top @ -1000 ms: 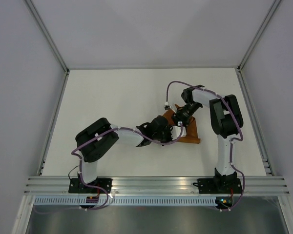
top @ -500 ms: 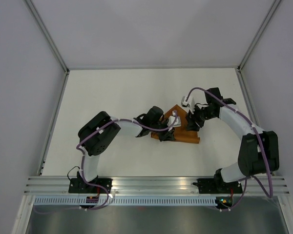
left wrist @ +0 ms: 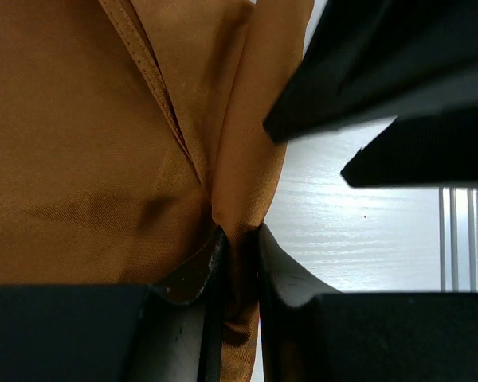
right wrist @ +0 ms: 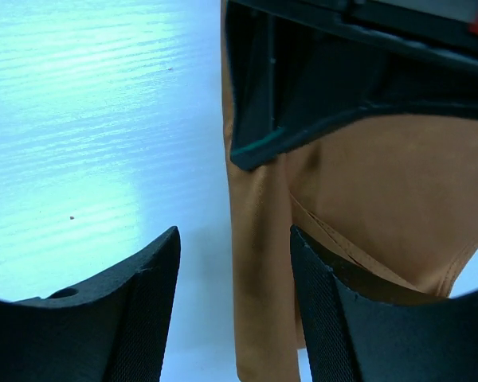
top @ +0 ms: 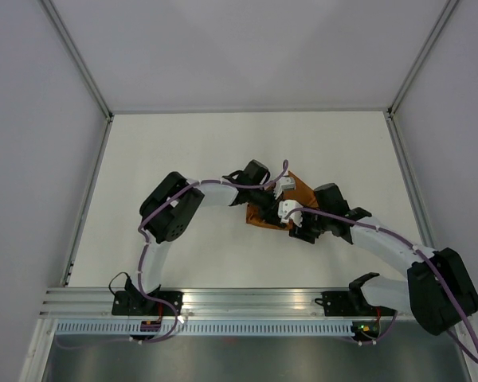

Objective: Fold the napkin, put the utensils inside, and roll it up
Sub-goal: Roll the napkin at the center of the board.

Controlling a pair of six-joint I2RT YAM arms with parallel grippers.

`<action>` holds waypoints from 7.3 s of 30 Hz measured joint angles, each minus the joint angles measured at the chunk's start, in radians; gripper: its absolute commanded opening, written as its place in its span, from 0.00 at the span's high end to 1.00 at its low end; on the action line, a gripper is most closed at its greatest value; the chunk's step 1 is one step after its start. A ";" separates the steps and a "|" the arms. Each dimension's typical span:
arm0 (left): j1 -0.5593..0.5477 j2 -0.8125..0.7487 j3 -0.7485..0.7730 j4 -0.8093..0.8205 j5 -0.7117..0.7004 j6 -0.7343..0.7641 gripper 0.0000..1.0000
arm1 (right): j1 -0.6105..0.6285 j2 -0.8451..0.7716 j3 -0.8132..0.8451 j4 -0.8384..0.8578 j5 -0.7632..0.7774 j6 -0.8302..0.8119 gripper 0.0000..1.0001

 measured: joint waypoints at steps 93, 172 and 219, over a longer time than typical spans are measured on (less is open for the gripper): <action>-0.420 -0.281 -0.541 0.632 -1.092 0.401 0.44 | -0.047 1.105 0.949 -1.031 -0.320 -0.129 0.90; 0.030 0.076 0.069 -0.216 0.190 -0.078 0.66 | 0.304 0.080 -0.119 0.278 0.287 0.068 0.84; -0.352 -0.672 -0.705 0.595 -0.917 0.103 0.43 | -0.011 0.843 0.716 -0.673 -0.283 -0.144 0.90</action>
